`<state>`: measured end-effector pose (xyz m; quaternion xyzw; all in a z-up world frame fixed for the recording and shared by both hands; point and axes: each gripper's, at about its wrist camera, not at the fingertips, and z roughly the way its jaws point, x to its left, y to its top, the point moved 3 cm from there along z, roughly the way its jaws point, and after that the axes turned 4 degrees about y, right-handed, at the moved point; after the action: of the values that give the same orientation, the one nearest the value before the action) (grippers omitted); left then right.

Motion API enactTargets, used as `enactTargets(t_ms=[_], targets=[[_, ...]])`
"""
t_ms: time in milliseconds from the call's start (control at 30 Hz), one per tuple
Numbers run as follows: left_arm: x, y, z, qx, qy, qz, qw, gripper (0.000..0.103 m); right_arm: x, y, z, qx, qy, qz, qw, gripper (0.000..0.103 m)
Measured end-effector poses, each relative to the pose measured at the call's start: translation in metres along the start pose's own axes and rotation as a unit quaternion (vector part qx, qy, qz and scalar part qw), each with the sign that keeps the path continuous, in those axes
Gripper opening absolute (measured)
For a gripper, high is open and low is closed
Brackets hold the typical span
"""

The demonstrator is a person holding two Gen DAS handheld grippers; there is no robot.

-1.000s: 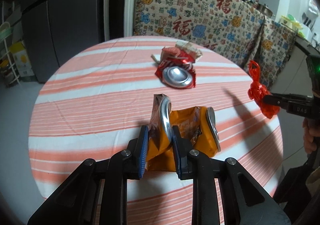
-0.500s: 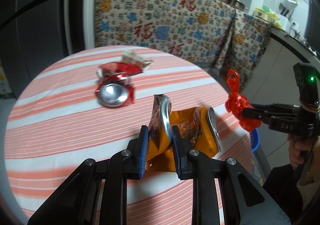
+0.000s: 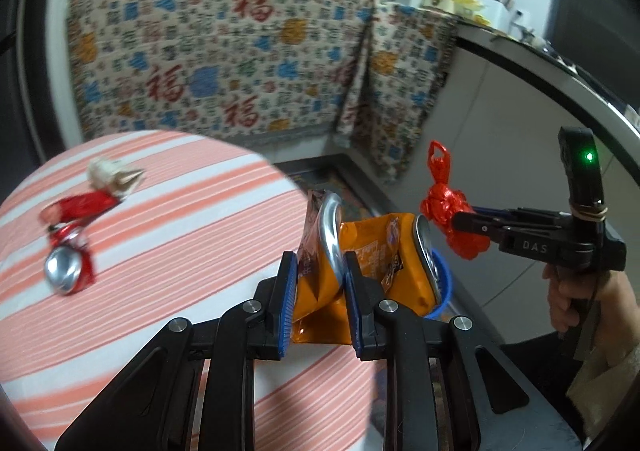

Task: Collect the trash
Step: 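Carry can and red bag over the blue basket and open both tools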

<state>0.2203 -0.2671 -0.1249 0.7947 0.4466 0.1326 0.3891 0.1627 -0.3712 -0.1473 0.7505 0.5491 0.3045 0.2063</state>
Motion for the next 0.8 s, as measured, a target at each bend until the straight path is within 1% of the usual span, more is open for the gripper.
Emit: enactTargets(t_ms=[167,233,367,467,633,800], targets=[[-0.052,0.014,0.041,0.02,-0.03,0.031,0.9989,0.022,-0.062,0.001,-0.009,-0.012,-0.029,0.039,0.999,0.033],[-0.074,0.016,0.061,0.029,-0.042,0.041,0.9979,0.022,-0.084,0.001,-0.008,-0.013,-0.037,0.053,0.998,0.033],[-0.108,0.019,0.092,0.032,-0.054,0.056,0.9964,0.022,-0.123,-0.002,0.0,-0.011,-0.049,0.074,0.996,0.033],[-0.122,0.02,0.112,0.038,-0.06,0.06,0.9957,0.022,-0.145,-0.006,0.007,-0.006,-0.053,0.085,0.995,0.033],[-0.144,0.018,0.152,0.051,-0.059,0.07,0.9945,0.022,-0.176,-0.011,0.021,0.002,-0.056,0.095,0.994,0.033],[-0.156,0.012,0.177,0.058,-0.054,0.078,0.9939,0.022,-0.201,-0.018,0.036,0.01,-0.053,0.109,0.992,0.033]])
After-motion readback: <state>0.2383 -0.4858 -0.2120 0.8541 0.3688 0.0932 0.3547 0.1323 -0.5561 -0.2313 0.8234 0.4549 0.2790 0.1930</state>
